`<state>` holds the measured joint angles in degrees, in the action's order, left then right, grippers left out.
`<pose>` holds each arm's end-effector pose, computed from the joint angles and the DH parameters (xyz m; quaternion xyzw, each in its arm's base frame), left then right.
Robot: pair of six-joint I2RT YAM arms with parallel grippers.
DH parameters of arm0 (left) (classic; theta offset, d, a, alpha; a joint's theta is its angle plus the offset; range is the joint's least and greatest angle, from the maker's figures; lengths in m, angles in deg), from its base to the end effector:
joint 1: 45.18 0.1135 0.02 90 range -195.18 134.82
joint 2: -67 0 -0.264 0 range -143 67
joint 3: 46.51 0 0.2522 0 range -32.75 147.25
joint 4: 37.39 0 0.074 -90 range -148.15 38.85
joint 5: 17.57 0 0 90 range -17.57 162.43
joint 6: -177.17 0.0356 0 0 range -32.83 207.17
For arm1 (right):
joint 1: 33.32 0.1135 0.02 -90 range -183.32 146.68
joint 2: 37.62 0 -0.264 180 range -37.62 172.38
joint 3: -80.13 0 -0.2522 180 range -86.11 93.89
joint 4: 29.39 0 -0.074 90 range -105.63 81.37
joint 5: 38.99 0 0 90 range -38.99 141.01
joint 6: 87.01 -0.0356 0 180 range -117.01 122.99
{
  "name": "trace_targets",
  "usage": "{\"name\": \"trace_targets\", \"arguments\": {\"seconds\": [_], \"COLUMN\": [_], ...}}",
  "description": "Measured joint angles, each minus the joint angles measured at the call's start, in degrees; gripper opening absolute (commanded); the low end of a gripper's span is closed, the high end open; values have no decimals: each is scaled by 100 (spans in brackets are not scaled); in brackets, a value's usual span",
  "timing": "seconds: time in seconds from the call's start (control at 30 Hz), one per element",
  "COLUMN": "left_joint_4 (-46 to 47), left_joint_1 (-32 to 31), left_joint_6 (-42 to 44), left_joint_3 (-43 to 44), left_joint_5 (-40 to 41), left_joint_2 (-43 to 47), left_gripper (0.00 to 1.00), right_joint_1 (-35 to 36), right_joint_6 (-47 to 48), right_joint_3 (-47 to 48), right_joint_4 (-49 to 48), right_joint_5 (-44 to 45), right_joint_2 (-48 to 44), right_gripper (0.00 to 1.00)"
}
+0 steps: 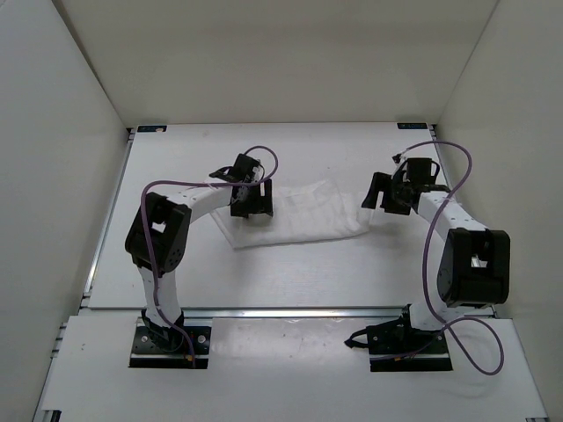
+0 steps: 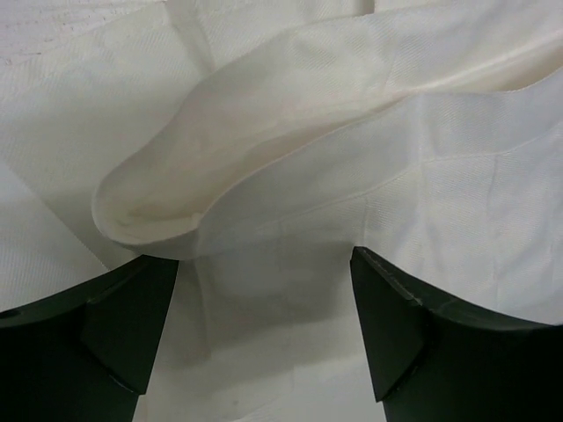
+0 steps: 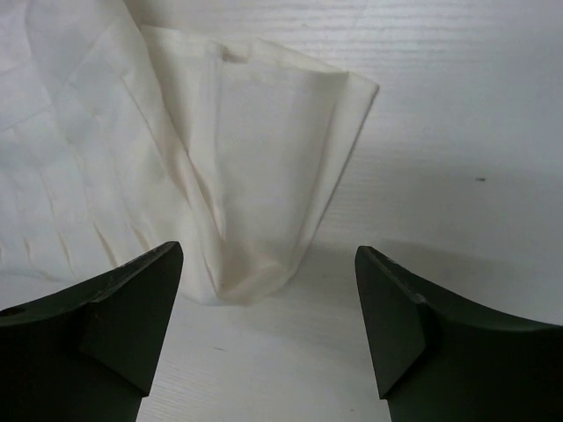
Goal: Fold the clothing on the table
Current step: Fold the skirt
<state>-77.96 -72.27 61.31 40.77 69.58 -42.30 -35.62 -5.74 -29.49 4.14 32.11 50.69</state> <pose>0.3477 -0.1799 0.1708 0.0163 0.9711 -0.1272 0.2012 0.3195 -0.0013 0.2155 0.0356 0.9321 0.1730 0.3163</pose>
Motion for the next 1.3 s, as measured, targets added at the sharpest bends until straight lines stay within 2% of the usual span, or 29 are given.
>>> {"name": "trace_targets", "arguments": {"seconds": [0.07,0.13,0.3,0.5,0.6,0.77,0.8,0.83,0.93,1.0,1.03,1.07,1.1,1.23,1.3], "left_joint_4": [-33,-61,-232,-282,-315,-334,-343,-345,-343,-343,-343,-339,-330,-308,-267], "left_joint_1": [20,50,407,901,831,667,638,621,584,562,546,533,525,476,435], "left_joint_6": [48,94,258,334,332,291,280,269,240,219,199,181,170,109,59], "left_joint_3": [52,59,55,-328,-479,-544,-546,-546,-546,-546,-546,-542,-540,-470,-446], "left_joint_5": [-7,-37,-275,-197,-120,44,72,105,225,289,313,334,356,398,389], "left_joint_2": [7,35,201,918,1115,914,826,754,540,422,374,321,284,197,168], "left_gripper": [92,99,99,98,93,86,84,82,78,71,68,59,55,39,30], "right_joint_1": [7,48,136,223,273,367,398,426,514,575,614,671,708,798,793], "right_joint_6": [0,-2,-52,-46,-48,-33,-22,-13,22,85,118,142,195,260,271], "right_joint_3": [-111,-286,-643,-603,-490,-286,-262,-234,-136,-66,-33,0,20,94,109], "right_joint_4": [11,-50,-227,-507,-612,-695,-702,-702,-688,-662,-645,-614,-599,-476,-420], "right_joint_5": [50,52,-188,-378,-444,-516,-518,-518,-542,-533,-507,-476,-476,-470,-490], "right_joint_2": [28,59,157,461,619,846,879,907,1038,1115,1145,1189,1224,1344,1366], "right_gripper": [82,86,92,89,84,80,77,69,59,52,43,35,33,6,2]}}
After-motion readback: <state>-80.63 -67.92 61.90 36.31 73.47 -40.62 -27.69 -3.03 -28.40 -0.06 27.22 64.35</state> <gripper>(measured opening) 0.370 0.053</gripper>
